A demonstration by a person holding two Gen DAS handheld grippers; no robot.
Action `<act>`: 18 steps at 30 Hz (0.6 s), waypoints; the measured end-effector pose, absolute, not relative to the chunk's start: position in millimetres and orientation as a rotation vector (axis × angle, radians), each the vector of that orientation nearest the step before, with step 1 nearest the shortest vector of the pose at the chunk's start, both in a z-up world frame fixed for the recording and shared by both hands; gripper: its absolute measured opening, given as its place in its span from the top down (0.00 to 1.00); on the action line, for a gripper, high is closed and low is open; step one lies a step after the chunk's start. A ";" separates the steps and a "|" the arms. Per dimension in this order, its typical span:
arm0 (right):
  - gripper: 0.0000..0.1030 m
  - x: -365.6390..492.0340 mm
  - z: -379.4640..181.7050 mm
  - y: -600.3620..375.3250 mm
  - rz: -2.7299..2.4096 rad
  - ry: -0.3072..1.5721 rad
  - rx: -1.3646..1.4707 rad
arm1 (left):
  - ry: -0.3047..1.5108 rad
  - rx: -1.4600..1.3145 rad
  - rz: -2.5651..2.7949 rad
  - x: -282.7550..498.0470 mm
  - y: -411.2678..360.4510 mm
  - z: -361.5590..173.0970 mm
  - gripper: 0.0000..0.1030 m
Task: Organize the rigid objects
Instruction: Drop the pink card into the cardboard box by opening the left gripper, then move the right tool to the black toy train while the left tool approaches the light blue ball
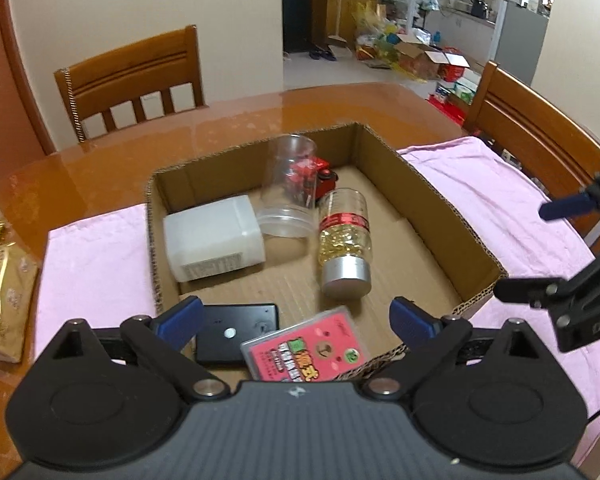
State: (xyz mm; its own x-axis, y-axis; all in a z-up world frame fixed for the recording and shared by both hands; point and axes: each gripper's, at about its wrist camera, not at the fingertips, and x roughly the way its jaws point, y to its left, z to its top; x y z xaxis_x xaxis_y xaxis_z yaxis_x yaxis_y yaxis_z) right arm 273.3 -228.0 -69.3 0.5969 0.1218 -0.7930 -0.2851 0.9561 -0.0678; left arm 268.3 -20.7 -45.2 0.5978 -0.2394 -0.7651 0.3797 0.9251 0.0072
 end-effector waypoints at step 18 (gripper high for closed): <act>0.00 241.1 -134.5 -215.1 0.151 1.001 -0.091 | 0.882 0.127 -0.193 215.0 6.7 -58.7 0.01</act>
